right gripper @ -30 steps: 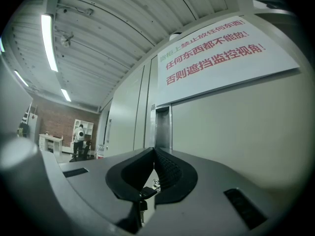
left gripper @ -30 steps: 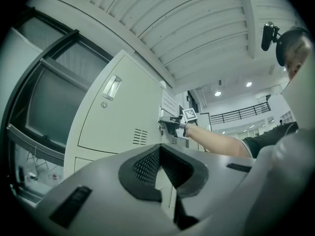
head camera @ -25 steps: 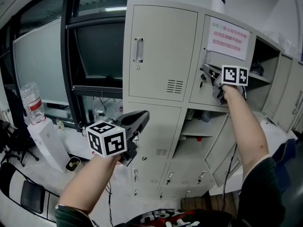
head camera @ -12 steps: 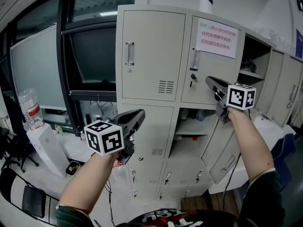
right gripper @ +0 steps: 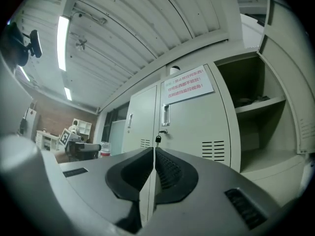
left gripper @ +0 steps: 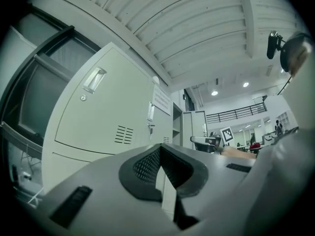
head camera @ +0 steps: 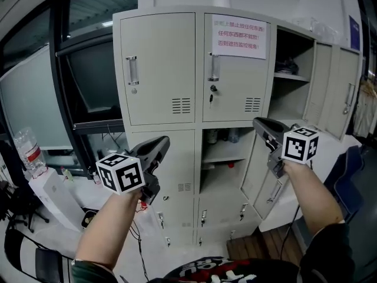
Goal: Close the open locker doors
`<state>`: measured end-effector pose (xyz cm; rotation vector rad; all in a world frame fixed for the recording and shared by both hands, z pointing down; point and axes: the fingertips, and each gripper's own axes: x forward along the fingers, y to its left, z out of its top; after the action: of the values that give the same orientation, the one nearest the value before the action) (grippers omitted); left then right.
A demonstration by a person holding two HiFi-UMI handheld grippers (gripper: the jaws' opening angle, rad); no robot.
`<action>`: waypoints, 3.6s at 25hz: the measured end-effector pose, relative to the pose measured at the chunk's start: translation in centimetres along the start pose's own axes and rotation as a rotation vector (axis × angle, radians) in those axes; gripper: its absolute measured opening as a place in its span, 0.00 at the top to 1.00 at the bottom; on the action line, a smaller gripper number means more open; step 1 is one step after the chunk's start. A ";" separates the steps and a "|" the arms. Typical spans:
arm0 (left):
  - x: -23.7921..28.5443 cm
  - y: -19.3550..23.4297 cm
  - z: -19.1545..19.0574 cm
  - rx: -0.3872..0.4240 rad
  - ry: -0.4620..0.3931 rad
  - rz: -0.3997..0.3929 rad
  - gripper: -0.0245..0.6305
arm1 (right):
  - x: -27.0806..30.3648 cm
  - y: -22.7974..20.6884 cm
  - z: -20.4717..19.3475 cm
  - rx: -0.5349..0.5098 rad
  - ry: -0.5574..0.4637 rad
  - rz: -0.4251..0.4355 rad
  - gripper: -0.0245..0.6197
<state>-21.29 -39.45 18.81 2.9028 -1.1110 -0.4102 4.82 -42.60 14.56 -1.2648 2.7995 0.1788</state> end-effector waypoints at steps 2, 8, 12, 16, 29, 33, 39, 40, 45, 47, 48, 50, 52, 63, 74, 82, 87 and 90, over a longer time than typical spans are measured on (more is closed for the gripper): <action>0.6 -0.9 -0.1 0.000 0.011 -0.024 0.95 | -0.8 -0.4 0.0 0.006 -0.004 -0.006 0.90; 2.4 -3.7 -0.5 0.034 0.026 -0.060 0.95 | -2.8 -1.4 1.2 -0.008 -0.028 -0.014 0.90; 4.2 -6.0 -0.4 0.044 0.022 -0.087 0.95 | -5.6 -3.2 2.5 -0.017 -0.051 -0.041 0.90; 6.9 -9.2 -0.1 0.055 0.017 -0.120 0.95 | -10.0 -5.9 4.2 -0.029 -0.068 -0.091 0.90; 20.8 -23.4 -2.7 0.031 0.024 -0.307 0.95 | -29.1 -20.1 11.3 -0.113 -0.113 -0.345 0.90; 24.4 -27.0 -3.9 0.022 0.042 -0.339 0.95 | -35.0 -24.9 13.8 -0.123 -0.131 -0.417 0.86; 27.8 -30.7 -5.0 0.018 0.057 -0.365 0.95 | -39.4 -31.4 14.6 -0.035 -0.129 -0.434 0.77; 28.3 -31.1 -5.2 0.017 0.059 -0.366 0.95 | -39.5 -32.1 14.3 -0.014 -0.123 -0.418 0.76; 29.8 -32.5 -5.8 0.011 0.067 -0.366 0.95 | -38.4 -34.5 12.5 0.015 -0.085 -0.351 0.73; 30.2 -32.8 -6.1 0.010 0.070 -0.365 0.95 | -37.8 -35.2 12.1 0.044 -0.097 -0.316 0.71; 30.3 -32.9 -6.2 0.011 0.072 -0.363 0.95 | -37.5 -35.5 12.0 0.064 -0.107 -0.298 0.71; 30.5 -32.8 -6.4 0.012 0.075 -0.359 0.95 | -36.8 -35.6 12.2 0.063 -0.117 -0.254 0.71; 30.5 -32.5 -6.5 0.014 0.077 -0.355 0.95 | -36.1 -35.4 12.4 0.037 -0.117 -0.213 0.71; 30.3 -30.9 -6.4 0.014 0.069 -0.333 0.95 | -34.1 -35.8 12.0 0.037 -0.111 -0.152 0.71; 29.7 -29.8 -6.0 0.013 0.060 -0.328 0.95 | -32.1 -33.2 12.3 -0.001 -0.105 -0.057 0.71; 29.0 -29.0 -6.0 0.007 0.057 -0.320 0.95 | -30.8 -31.3 12.1 -0.010 -0.086 0.010 0.70; 28.3 -28.3 -5.9 0.003 0.056 -0.307 0.95 | -29.1 -29.1 12.4 -0.039 -0.074 0.089 0.69; 27.7 -27.8 -5.8 0.004 0.054 -0.297 0.95 | -28.1 -28.3 12.2 -0.039 -0.065 0.113 0.69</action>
<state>18.12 -37.29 14.98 3.0679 -0.6746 -0.3293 44.76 -38.66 3.18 -1.0882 2.8259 0.2767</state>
